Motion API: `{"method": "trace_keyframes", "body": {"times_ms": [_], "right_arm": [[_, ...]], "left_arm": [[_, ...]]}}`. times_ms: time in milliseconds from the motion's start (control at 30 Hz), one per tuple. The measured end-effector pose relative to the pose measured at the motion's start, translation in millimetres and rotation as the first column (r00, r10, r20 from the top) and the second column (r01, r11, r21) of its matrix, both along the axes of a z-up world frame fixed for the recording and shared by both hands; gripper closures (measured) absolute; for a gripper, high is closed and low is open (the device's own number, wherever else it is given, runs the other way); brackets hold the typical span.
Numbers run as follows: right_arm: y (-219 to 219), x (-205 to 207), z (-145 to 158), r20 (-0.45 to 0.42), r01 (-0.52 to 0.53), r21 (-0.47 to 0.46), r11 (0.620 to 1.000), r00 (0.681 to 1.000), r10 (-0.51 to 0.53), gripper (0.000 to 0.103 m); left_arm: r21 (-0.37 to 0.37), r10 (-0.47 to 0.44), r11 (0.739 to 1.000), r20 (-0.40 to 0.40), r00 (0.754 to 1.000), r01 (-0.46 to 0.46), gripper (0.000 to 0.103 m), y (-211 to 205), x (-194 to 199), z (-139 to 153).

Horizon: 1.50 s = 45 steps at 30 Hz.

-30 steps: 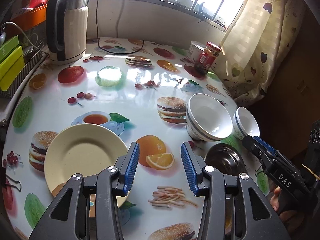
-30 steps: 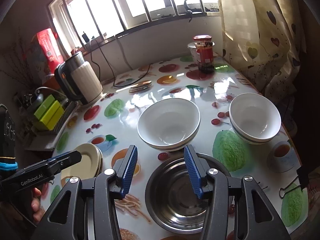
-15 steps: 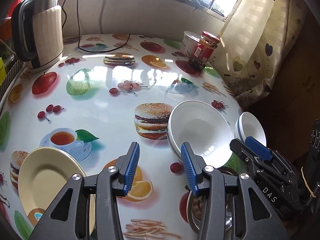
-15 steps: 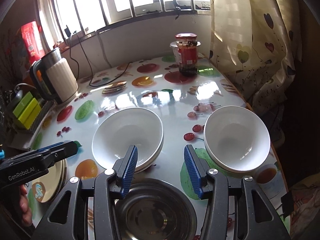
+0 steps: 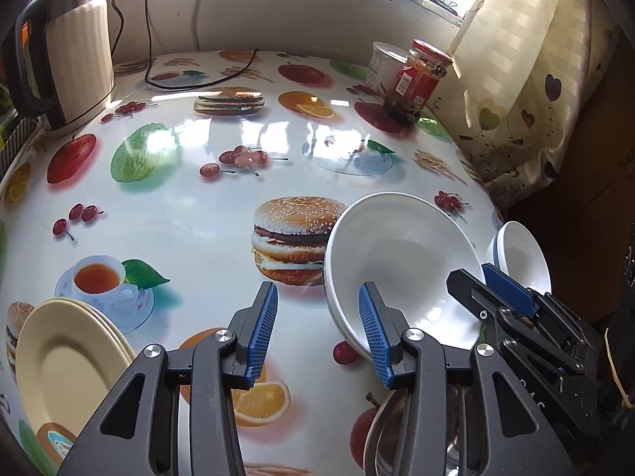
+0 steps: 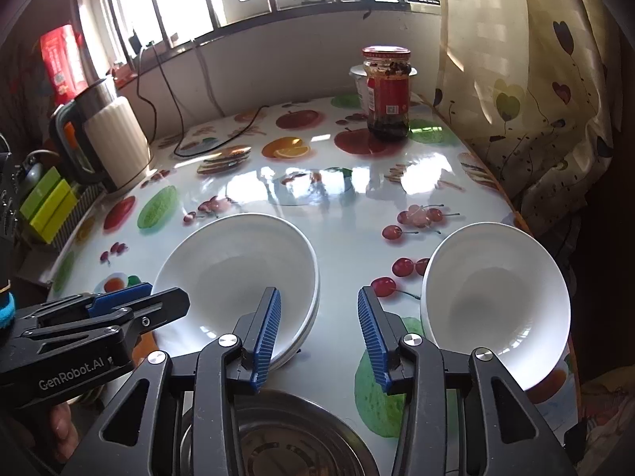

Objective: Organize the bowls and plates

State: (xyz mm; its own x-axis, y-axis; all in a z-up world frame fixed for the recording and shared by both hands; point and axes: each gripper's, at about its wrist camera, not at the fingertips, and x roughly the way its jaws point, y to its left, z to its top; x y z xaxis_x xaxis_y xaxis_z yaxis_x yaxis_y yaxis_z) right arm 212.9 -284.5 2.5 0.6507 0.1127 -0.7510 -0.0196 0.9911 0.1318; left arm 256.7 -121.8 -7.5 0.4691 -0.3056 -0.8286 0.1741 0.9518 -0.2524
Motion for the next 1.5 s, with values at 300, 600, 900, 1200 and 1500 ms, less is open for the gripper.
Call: {"method": "trace_keyframes", "body": {"times_ms": [300,600,900,1200,1500], "right_arm": [[3,8,-3,-0.010,-0.029,0.009,1.000,1.000,0.029,0.080],[8,9,-3,-0.010,-0.042,0.007,0.999,0.999,0.042,0.087],[7,10,-3,-0.009,-0.036,-0.002,0.999,0.999,0.036,0.088],[7,9,-3,-0.008,-0.034,-0.003,0.999,0.999,0.034,0.088],[5,6,0,0.000,-0.029,0.004,1.000,1.000,0.029,0.089]], "left_arm": [[0.019,-0.027,0.999,0.003,1.000,0.027,0.079,-10,3,-2],[0.038,-0.033,0.999,0.018,0.999,0.032,0.085,-15,1,-2],[0.053,-0.032,0.998,0.024,0.999,0.031,0.085,-16,0,-2],[0.055,-0.031,0.998,0.026,0.999,0.029,0.086,-16,0,-2],[0.054,-0.027,0.998,0.040,0.999,0.025,0.086,-14,-3,2]]}}
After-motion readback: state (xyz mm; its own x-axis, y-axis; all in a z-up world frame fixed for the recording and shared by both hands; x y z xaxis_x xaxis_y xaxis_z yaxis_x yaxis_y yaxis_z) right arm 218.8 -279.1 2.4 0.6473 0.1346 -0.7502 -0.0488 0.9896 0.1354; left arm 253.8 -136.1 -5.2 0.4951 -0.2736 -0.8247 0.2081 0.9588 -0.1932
